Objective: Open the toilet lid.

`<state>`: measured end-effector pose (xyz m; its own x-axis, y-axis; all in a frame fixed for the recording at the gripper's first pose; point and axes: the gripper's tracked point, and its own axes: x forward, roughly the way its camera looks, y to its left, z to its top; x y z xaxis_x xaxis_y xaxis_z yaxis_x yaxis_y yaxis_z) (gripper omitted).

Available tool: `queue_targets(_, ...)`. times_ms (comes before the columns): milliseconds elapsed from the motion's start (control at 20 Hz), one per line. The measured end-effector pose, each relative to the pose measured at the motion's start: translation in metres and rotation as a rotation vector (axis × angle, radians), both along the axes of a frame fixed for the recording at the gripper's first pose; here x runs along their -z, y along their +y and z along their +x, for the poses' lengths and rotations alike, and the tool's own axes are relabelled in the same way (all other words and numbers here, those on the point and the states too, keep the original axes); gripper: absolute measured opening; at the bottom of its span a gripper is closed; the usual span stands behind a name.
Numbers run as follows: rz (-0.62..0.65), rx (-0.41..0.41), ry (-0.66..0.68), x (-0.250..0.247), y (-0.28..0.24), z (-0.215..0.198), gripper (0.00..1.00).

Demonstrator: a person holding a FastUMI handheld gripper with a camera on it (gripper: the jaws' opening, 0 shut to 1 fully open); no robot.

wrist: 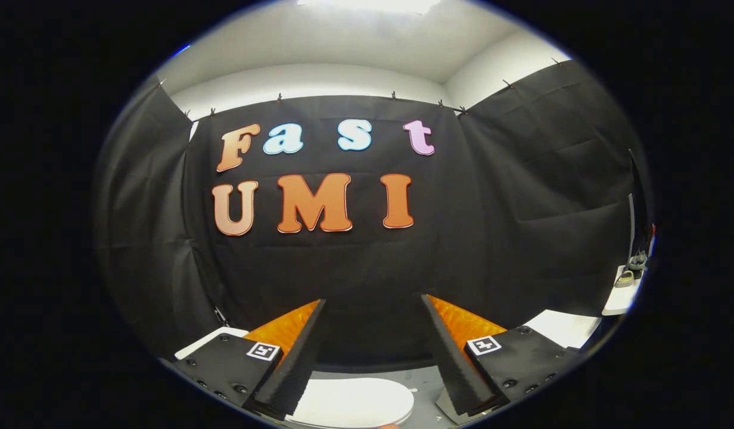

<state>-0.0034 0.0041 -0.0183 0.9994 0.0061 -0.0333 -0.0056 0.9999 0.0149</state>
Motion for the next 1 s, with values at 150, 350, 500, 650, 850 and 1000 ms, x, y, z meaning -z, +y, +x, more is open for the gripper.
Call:
queue_targets(150,-0.008,0.007,0.002,0.001,-0.002,-0.002,0.98)
queue_targets(350,-0.043,0.018,0.013,0.004,-0.006,-0.003,0.98)
queue_targets(500,-0.033,0.008,0.015,0.007,-0.006,-0.005,0.98)
queue_targets(650,-0.023,-0.003,0.034,0.021,-0.009,-0.005,0.98)
queue_targets(850,-0.009,-0.074,0.086,0.058,-0.004,-0.007,0.98)
queue_targets(1000,0.056,-0.186,0.214,0.122,0.009,-0.011,0.98)
